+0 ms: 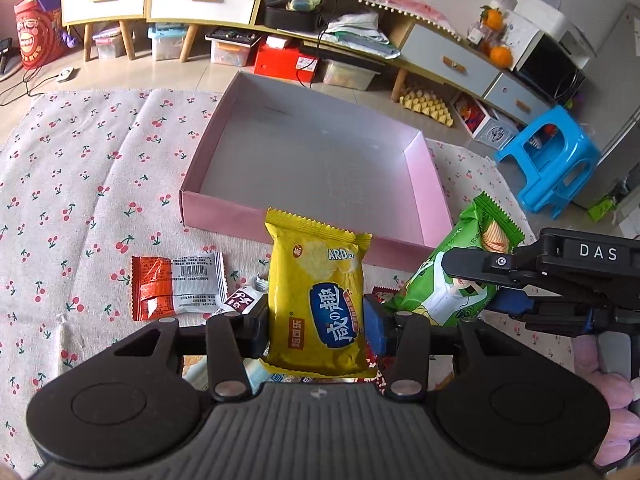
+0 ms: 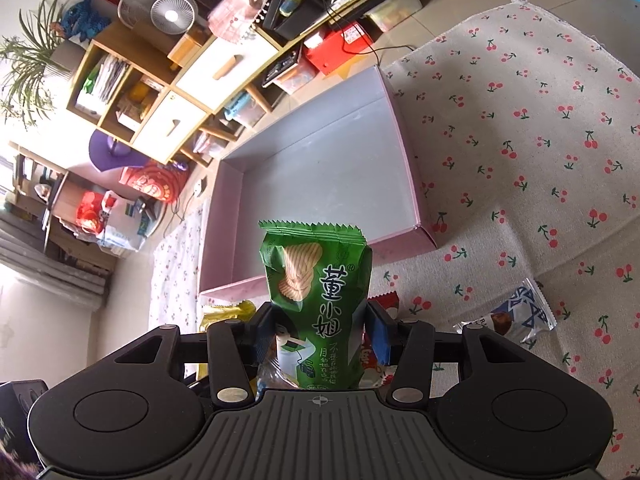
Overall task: Organize snacks
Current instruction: 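Lift both held snacks and carry them over the pink box, then open both tools to drop the snacks into the pink box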
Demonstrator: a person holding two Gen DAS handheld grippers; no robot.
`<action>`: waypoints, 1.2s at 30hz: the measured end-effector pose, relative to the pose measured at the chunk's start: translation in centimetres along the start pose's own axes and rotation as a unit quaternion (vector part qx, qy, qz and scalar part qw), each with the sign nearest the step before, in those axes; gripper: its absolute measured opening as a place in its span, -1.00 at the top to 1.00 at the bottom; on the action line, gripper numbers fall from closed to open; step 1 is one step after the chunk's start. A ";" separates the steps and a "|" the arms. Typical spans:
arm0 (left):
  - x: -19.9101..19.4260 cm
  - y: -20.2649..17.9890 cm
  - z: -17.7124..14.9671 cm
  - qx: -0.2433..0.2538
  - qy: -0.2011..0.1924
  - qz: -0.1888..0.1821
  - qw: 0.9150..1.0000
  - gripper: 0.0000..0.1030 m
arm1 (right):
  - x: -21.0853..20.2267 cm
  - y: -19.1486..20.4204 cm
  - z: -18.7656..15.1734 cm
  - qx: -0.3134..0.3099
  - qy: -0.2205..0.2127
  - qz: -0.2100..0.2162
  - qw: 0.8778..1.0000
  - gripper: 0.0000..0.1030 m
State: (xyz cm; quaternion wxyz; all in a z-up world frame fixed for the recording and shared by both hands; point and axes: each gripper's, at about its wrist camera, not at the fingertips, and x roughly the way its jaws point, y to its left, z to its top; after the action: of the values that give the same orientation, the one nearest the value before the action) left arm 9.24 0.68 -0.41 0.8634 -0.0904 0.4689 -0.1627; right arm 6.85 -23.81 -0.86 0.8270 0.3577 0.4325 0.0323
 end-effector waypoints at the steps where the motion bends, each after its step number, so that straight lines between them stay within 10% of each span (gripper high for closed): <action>1: 0.0 0.1 0.3 -0.004 -0.006 -0.002 1.000 0.17 | -0.1 0.0 0.2 0.005 -0.004 0.005 1.000 0.08; 18: 4.4 2.4 5.0 -0.014 -0.120 0.026 0.992 0.17 | 3.6 -1.8 5.7 0.054 -0.094 0.022 0.994 0.08; 32: 5.7 2.7 4.8 -0.004 -0.079 0.051 0.996 0.14 | 6.6 -1.3 5.0 -0.022 -0.062 -0.011 0.998 0.03; 36: 5.8 2.3 4.8 0.010 -0.071 0.051 0.996 -0.20 | 6.3 -1.2 4.9 -0.017 -0.064 -0.009 0.998 -0.22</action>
State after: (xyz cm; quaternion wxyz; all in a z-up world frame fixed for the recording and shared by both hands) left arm 16.71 0.74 -3.03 0.9026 -0.0694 0.4086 -0.1163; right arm 14.09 -25.19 -4.11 0.8590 0.3412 0.3817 0.0088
